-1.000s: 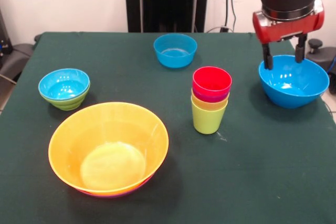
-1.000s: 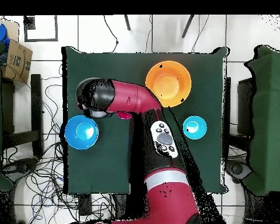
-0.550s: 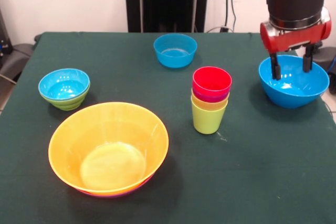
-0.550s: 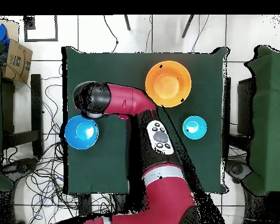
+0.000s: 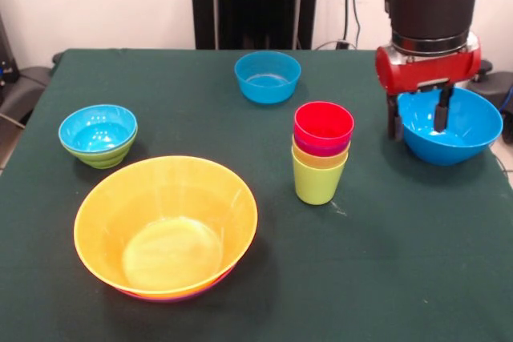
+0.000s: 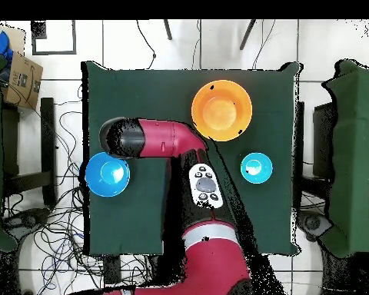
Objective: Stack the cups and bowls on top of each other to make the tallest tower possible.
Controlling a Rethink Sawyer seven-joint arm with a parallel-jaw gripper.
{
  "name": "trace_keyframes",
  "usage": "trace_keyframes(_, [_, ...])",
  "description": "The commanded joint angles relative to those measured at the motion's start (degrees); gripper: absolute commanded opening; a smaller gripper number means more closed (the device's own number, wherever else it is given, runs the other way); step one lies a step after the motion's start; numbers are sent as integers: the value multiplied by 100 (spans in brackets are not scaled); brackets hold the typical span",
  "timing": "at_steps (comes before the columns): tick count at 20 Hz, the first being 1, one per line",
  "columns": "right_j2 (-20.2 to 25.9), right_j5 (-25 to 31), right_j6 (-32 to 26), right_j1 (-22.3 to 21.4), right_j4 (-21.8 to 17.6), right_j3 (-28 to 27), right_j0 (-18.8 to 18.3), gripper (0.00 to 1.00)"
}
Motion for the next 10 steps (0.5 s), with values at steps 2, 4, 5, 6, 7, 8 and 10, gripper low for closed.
trace_keyframes(2, [-120,-259,504,127,-498,365,50,100])
trace_keyframes(4, [-63,-264,451,101,-521,429,3,100])
trace_keyframes(5, [25,-280,359,92,-539,474,-56,100])
trace_keyframes(6, [112,-295,268,84,-558,519,-115,100])
trace_keyframes(7, [199,-311,177,75,-576,564,-173,100])
trace_keyframes(8, [330,-301,29,71,-592,607,-267,100])
trace_keyframes(10, [668,-217,-355,75,-600,687,-518,100])
